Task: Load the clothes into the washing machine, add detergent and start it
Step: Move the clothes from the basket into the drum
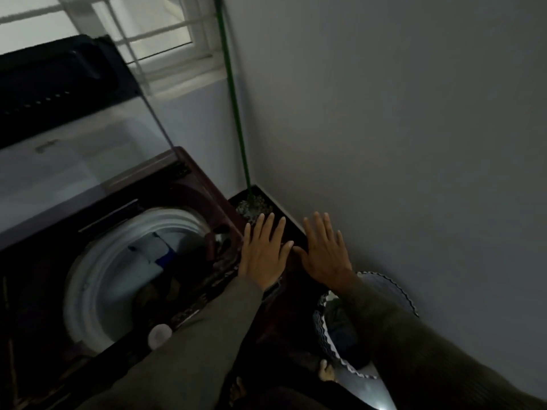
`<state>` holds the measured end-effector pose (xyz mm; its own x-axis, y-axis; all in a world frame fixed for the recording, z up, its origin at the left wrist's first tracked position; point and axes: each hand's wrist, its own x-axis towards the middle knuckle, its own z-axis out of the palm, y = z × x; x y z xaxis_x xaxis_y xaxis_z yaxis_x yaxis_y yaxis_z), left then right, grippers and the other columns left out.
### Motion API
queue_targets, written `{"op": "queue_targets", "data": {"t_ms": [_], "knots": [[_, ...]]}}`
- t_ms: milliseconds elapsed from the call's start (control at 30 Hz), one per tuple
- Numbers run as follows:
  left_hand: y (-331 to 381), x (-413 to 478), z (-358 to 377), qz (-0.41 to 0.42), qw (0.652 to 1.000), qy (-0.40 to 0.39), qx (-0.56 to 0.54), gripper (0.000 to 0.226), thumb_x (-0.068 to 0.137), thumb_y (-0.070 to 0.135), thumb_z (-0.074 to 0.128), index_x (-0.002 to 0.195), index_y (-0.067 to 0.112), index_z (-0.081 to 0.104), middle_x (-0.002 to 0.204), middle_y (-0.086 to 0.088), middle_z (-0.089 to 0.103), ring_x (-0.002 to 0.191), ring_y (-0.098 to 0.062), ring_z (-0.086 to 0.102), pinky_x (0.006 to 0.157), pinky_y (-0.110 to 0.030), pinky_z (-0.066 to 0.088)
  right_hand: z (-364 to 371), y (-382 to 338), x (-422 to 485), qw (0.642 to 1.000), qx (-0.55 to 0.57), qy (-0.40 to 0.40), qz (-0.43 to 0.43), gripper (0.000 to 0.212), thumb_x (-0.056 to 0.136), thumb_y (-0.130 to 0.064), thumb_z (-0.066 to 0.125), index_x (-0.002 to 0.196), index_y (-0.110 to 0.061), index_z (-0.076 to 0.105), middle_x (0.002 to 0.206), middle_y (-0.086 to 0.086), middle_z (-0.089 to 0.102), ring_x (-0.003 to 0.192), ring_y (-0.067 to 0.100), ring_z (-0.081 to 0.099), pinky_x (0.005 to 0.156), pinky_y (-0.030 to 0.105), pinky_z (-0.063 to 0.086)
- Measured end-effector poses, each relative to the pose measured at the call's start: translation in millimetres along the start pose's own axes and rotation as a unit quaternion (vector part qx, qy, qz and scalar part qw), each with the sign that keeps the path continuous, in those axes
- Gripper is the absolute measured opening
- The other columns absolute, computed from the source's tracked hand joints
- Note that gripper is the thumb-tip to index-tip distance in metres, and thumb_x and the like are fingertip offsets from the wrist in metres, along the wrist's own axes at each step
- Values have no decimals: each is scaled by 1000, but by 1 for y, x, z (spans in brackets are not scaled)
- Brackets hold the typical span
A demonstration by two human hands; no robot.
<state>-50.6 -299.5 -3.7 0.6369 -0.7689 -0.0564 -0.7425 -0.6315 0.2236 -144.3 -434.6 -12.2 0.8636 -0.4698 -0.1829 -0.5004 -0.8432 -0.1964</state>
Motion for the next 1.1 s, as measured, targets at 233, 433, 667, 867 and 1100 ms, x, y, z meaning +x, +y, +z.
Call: {"op": "queue_targets", "data": {"t_ms": [233, 433, 667, 867, 1100], "knots": [[75, 20, 52, 51, 997, -57, 11, 60, 105, 52, 16, 158, 25, 6, 166, -1, -1, 152, -20, -11, 123, -47, -2, 37, 84, -32, 997, 39, -50, 51, 75, 102, -55, 29, 158, -16, -3, 164, 11, -16, 150, 29, -19, 122, 53, 6], [119, 25, 106, 97, 988, -122, 20, 60, 105, 50, 16, 158, 24, 6, 166, -3, 3, 153, -23, -6, 124, -48, -1, 87, 135, -68, 987, 57, -109, 100, 75, 102, -51, 31, 157, -15, -6, 163, 13, -16, 150, 29, -18, 122, 51, 3], [139, 35, 204, 155, 967, -202, 32, 74, 95, 55, 0, 156, 19, 21, 163, -7, 20, 152, -27, 10, 123, -50, 12, 169, 182, -89, 962, 100, -178, 179, 77, 101, -49, 37, 158, -16, -3, 164, 10, -14, 150, 28, -19, 122, 52, 5], [138, 44, 299, 188, 949, -252, 25, 63, 102, 52, 20, 154, 18, 25, 158, -7, 31, 149, -26, 22, 120, -45, 23, 249, 213, -84, 939, 126, -215, 237, 78, 100, -48, 40, 157, -17, -4, 165, 9, -12, 151, 27, -17, 122, 50, 8], [123, 72, 419, 126, 947, -295, -33, 61, 101, 44, 41, 153, 15, 28, 156, -8, 34, 146, -25, 26, 119, -41, 25, 365, 239, -61, 901, 176, -254, 306, 85, 97, -41, 50, 157, -17, -6, 165, 9, -11, 151, 28, -15, 122, 49, 12]]}}
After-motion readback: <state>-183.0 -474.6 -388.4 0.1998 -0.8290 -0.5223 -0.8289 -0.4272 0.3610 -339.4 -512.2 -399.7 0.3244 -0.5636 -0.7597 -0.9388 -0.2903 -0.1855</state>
